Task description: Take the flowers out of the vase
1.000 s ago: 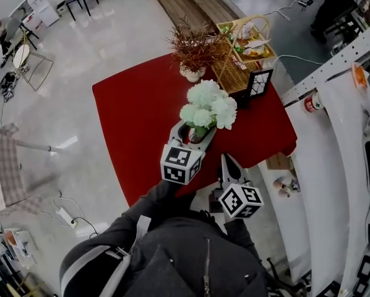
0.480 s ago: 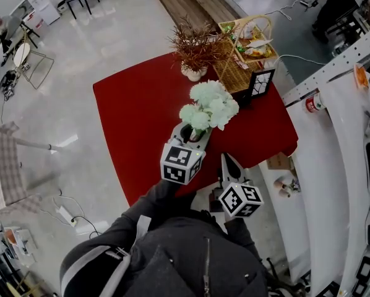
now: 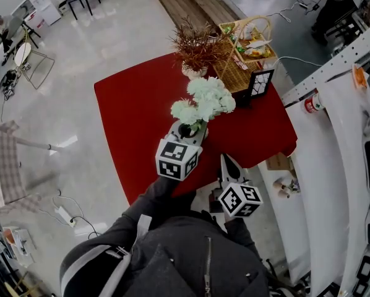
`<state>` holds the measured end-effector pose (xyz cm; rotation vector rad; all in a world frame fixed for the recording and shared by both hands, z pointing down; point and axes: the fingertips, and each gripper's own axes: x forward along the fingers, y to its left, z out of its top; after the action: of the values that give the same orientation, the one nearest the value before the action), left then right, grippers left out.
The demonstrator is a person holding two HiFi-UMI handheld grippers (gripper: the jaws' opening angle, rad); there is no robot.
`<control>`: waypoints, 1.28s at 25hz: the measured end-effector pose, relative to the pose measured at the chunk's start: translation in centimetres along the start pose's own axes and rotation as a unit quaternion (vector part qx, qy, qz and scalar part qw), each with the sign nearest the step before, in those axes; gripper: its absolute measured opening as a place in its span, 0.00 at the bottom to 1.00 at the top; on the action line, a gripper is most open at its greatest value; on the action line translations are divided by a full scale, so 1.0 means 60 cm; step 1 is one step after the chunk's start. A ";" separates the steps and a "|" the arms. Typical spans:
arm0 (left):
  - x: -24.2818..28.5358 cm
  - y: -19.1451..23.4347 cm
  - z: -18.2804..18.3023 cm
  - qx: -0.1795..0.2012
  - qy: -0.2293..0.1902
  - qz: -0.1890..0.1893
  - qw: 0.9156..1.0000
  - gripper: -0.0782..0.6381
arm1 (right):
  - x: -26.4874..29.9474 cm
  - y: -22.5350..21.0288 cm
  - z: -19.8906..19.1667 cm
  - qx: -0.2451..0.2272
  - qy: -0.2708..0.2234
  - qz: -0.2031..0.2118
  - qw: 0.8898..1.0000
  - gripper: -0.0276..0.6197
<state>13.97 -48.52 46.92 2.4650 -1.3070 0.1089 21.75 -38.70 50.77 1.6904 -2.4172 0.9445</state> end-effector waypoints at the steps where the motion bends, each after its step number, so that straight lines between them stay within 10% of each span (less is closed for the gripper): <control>1: -0.001 0.000 0.003 -0.001 -0.002 -0.002 1.000 0.20 | -0.001 0.001 0.000 -0.001 0.000 0.000 1.000 0.06; 32: -0.063 -0.035 0.135 0.010 -0.078 -0.041 0.996 0.19 | -0.045 0.031 0.002 -0.010 -0.037 0.007 0.999 0.06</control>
<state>12.74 -47.19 37.91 2.5838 -1.2694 -0.0925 21.28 -36.10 48.86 1.7338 -2.4794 0.8715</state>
